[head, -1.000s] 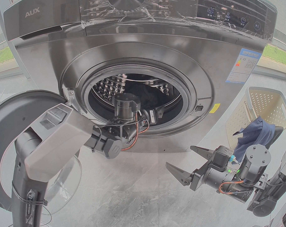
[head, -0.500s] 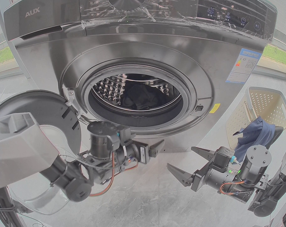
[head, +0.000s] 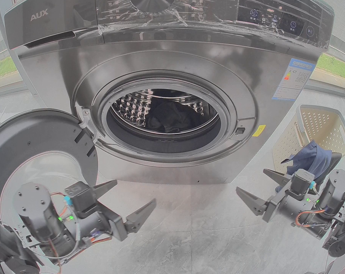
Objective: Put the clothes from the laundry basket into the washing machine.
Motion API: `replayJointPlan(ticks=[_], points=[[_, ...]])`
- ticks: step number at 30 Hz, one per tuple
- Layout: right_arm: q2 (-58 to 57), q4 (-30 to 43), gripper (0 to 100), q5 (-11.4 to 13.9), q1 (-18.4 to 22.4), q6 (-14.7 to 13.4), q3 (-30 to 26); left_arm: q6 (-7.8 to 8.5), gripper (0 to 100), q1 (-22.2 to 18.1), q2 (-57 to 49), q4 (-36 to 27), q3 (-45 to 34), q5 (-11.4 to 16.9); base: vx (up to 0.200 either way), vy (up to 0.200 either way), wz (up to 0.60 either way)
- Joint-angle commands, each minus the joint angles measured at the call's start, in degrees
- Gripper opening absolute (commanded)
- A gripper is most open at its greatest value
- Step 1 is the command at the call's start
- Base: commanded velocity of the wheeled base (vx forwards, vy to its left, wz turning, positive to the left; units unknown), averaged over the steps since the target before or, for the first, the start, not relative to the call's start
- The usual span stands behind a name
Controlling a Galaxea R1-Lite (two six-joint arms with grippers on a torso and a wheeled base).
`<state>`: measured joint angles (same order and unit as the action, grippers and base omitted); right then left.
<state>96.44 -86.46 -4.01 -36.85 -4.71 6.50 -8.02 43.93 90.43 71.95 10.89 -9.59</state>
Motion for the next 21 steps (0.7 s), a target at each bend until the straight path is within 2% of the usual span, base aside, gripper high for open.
replayJointPlan(ticks=[1, 3, 4, 5, 6, 9, 11, 12, 13, 14, 15, 17, 21], points=[[-11.10, 2.08, 100, -0.12, 7.32, 1.81, -6.50, 2.48, 100, -0.52, -14.93, 0.30, -9.39, -4.56, -0.200, 0.000, 0.00], [-12.06, 2.78, 100, -0.12, 8.64, 1.63, -6.50, 3.45, 100, -1.31, -16.78, 0.30, -10.53, -5.08, -0.200, 0.000, 0.00], [-15.32, 5.77, 100, -0.12, 11.54, 1.72, -6.50, 4.07, 100, -3.68, -22.05, -2.25, -10.89, -5.61, -0.200, 0.000, 0.00], [-16.28, 6.74, 100, -0.12, 12.07, 1.81, -6.50, 4.24, 100, -4.03, -23.28, -3.22, -10.89, -5.61, 0.000, 0.000, 0.00], [-20.24, 10.78, 100, -0.12, 13.21, 1.89, -6.50, 4.42, 100, -5.61, -27.24, -6.38, -10.89, -5.08, 0.000, 0.000, 0.00], [-28.24, 20.98, 100, -0.21, 13.56, 1.89, -6.50, 3.80, 100, -8.87, -32.86, -12.10, -10.89, -4.73, 0.000, 0.000, 0.00], [-36.15, 31.08, 100, -2.14, 13.74, 1.81, -6.50, 3.71, 100, -11.59, -37.87, -17.98, -10.89, -4.82, -0.100, 0.000, 0.00], [-36.59, 31.61, 100, -2.32, 13.74, 1.81, -6.50, 3.80, 100, -11.85, -38.31, -18.34, -10.89, -4.82, -0.200, 0.000, 0.00], [-42.74, 38.91, 100, -4.78, 13.82, 1.54, -6.50, 4.07, 100, -14.32, -42.97, -22.99, -10.89, -4.56, -0.200, 0.000, 0.00], [-46.25, 42.69, 100, -5.75, 14.00, 1.37, -6.50, 4.15, 100, -15.99, -45.34, -25.63, -10.89, -4.38, 0.000, 0.000, 0.00], [-46.78, 43.13, 100, -5.83, 14.09, 1.37, -6.50, 4.15, 100, -16.16, -45.61, -25.89, -10.89, -4.38, 0.000, 0.000, 0.00], [-56.10, 51.21, 100, -6.36, 17.43, 1.63, -6.50, 4.07, 100, -20.38, -52.02, -31.69, -10.89, -2.89, 0.000, 0.000, 0.00], [-67.44, 59.91, 100, -5.83, 23.58, 1.98, -6.50, 4.07, 100, -24.86, -62.30, -41.19, -10.89, -0.16, 0.000, 0.000, 0.00]])
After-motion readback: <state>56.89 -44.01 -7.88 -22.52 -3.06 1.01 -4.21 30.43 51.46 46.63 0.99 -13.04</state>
